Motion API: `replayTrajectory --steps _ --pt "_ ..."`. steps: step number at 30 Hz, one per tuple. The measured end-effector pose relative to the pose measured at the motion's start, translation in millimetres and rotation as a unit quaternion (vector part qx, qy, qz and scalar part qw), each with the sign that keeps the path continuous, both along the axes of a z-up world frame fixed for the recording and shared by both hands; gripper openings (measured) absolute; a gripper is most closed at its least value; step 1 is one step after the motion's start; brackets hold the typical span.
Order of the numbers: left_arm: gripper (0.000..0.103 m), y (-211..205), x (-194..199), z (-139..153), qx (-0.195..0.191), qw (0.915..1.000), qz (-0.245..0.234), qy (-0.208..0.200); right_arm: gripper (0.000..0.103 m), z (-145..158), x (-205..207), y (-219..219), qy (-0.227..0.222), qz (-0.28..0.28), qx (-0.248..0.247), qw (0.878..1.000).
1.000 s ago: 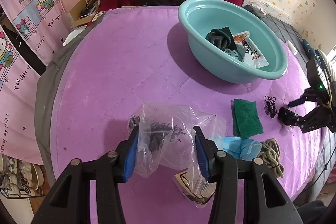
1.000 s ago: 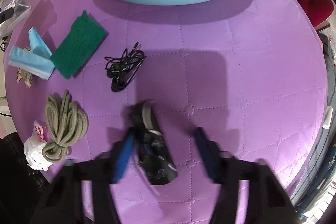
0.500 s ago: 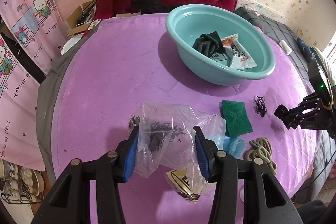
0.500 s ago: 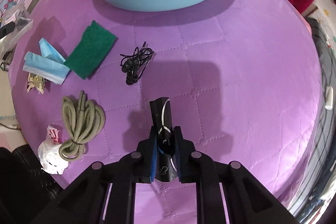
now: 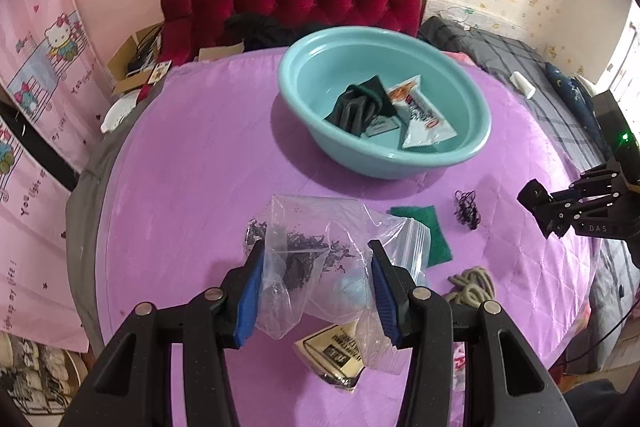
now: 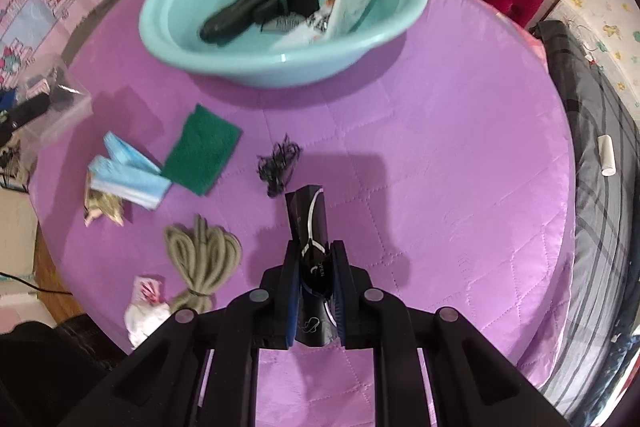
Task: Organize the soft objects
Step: 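Lift the zip bag and black package and carry both over the basin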
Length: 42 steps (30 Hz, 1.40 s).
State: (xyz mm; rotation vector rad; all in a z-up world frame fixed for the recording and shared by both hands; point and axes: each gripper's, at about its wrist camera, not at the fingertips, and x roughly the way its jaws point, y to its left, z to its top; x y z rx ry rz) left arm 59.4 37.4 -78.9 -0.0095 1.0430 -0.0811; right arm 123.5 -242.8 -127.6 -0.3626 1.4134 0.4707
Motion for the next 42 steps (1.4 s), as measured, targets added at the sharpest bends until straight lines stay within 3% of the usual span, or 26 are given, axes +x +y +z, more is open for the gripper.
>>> replayTrajectory --steps 10,24,42 --pt "0.053 -17 21 20 0.0 0.9994 -0.028 -0.02 0.014 59 29 -6 -0.029 -0.032 0.029 0.999" --pt "0.053 -39 63 35 0.006 0.9973 -0.062 -0.039 0.014 79 67 15 -0.054 -0.087 0.078 0.992" --pt "0.053 -58 125 16 0.012 0.9959 -0.079 -0.042 0.014 75 135 46 -0.077 -0.135 0.11 0.982"
